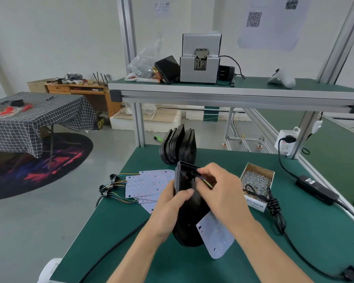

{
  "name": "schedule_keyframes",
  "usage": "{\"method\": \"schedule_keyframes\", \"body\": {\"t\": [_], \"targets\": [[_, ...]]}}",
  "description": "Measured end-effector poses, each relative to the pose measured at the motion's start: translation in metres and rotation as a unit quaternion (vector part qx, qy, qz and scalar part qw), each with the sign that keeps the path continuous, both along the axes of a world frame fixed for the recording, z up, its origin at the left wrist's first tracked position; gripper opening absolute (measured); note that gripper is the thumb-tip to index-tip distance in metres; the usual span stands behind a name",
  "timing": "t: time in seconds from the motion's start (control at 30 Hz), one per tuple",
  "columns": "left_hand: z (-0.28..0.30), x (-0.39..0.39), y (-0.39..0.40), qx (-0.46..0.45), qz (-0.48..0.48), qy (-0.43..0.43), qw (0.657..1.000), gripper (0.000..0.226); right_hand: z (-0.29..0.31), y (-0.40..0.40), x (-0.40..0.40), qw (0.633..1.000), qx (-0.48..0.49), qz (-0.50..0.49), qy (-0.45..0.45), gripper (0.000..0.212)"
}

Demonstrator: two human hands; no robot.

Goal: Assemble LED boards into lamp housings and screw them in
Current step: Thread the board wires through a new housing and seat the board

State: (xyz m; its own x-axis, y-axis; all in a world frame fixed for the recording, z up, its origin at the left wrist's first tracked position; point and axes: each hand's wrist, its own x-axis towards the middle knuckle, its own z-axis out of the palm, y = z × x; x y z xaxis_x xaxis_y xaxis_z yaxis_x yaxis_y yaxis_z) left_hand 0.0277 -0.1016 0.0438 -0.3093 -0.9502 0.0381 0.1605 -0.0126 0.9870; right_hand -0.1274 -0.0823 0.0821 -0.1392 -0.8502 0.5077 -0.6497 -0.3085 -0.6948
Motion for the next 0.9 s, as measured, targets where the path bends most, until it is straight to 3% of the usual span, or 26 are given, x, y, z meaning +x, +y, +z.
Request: {"method": "schedule_keyframes", "body": {"t": [0.1, 0.37, 0.5, 0.6, 0.8, 0.9], "targets": [[0.002, -0.004, 0.003, -0.029, 0.003, -0.031, 0.999, 0.038, 0.005, -0.006, 0.001, 0.998, 0.051, 0.024, 0.029, 0.01], [0.004, -0.003, 0.006, -0.073, 0.014, -0.067, 0.995, 0.045, 0.011, -0.007, 0.008, 0.996, 0.048, 0.011, 0.078, 0.006], [0.008, -0.002, 0.009, -0.099, 0.011, -0.108, 0.989, 0.045, 0.017, -0.006, 0.01, 0.988, 0.045, 0.003, 0.149, 0.002], [0.011, 0.0, 0.009, -0.113, 0.009, -0.138, 0.984, 0.044, 0.021, -0.006, 0.011, 0.973, 0.066, 0.001, 0.223, 0.01], [0.012, 0.01, 0.003, -0.098, 0.007, -0.139, 0.985, 0.043, 0.027, -0.004, 0.002, 0.983, 0.081, 0.07, 0.152, 0.027], [0.015, 0.007, 0.005, -0.105, 0.008, -0.147, 0.984, 0.034, 0.022, -0.004, 0.005, 0.994, 0.062, 0.036, 0.078, 0.02]]}}
